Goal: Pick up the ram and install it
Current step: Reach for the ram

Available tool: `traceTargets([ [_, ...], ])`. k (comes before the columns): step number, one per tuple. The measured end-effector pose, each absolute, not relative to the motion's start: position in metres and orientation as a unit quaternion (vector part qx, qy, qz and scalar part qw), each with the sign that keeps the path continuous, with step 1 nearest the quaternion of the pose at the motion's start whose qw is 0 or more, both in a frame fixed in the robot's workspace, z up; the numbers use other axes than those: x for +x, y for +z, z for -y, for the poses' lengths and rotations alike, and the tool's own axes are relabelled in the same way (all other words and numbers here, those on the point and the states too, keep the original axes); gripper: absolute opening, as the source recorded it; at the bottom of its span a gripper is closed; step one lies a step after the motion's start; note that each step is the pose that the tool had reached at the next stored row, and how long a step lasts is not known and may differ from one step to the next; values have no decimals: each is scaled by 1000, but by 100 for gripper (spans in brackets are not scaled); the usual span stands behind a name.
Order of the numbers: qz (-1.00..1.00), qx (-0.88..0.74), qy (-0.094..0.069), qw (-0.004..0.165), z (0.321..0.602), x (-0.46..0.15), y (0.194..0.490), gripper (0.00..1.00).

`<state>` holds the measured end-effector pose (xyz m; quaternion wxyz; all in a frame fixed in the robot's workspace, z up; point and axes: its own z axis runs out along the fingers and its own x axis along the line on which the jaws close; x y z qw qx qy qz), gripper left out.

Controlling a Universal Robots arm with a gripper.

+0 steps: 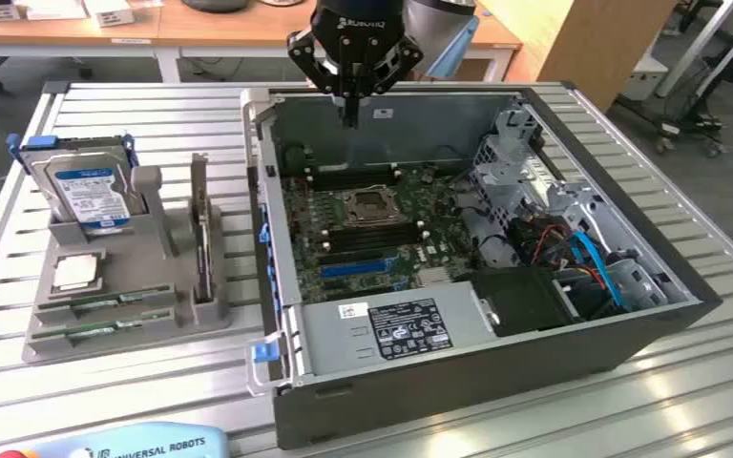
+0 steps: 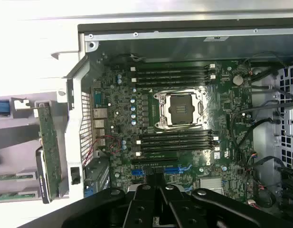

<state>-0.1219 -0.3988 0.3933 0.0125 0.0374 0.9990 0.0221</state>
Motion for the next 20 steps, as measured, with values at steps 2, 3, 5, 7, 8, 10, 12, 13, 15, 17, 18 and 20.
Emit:
traceTargets([
  [2,-999,37,22,12,399,-122,393,10],
  [3,-999,37,22,12,399,-122,393,10],
  [5,-999,37,22,12,399,-122,393,10],
  [7,-999,37,22,12,399,-122,393,10],
  [8,-999,37,22,12,399,-122,393,10],
  [10,-999,37,22,12,399,-122,393,10],
  [12,-999,37,22,12,399,-122,393,10],
  [13,-999,37,22,12,399,-122,393,10],
  [15,-999,37,22,12,399,-124,393,10],
  [17,-999,37,22,12,399,-130,393,10],
  [18,-999,37,22,12,399,-133,393,10],
  [20,-999,37,22,12,399,-138,393,10],
])
